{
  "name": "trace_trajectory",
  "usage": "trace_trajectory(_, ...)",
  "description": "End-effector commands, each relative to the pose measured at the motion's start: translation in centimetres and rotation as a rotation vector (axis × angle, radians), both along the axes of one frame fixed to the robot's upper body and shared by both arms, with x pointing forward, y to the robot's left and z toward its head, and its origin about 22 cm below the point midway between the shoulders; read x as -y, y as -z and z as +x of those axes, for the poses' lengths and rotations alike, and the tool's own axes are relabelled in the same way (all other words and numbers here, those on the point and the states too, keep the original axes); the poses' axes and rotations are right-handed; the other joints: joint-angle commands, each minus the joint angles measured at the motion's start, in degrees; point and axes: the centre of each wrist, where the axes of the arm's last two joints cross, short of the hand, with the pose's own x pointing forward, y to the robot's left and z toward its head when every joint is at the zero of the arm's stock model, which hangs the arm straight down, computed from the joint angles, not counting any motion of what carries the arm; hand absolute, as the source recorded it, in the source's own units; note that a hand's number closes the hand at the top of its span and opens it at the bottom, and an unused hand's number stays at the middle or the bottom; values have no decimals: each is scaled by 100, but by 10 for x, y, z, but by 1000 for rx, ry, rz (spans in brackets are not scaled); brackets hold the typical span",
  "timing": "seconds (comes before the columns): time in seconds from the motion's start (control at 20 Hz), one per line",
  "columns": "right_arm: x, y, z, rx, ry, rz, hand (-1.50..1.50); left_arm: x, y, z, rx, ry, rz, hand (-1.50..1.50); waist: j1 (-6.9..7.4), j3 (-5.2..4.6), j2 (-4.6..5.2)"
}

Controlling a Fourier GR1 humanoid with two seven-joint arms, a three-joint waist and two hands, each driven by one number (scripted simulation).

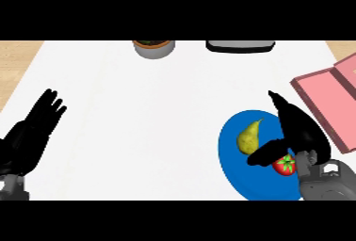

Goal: Pick the pear from the plate and place it in the cardboard box

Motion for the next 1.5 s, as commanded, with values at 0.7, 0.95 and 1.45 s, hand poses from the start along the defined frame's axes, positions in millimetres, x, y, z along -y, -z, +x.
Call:
trace_trajectory(0.7, -26, 6, 17, -68, 21, -133, -150, -3, 16, 3, -11, -9, -18, 0, -18, 0, 3)
trace_trajectory(0.95, -27, 30, 33, -117, 28, -125, -150, -5, -1, 6, 1, 2, -9, 0, 6, 3, 8)
trace_trajectory(1.45, -28, 32, 49, -162, 67, -143, -150, -2, 6, 7, 11, 6, -1, 0, 6, 2, 8)
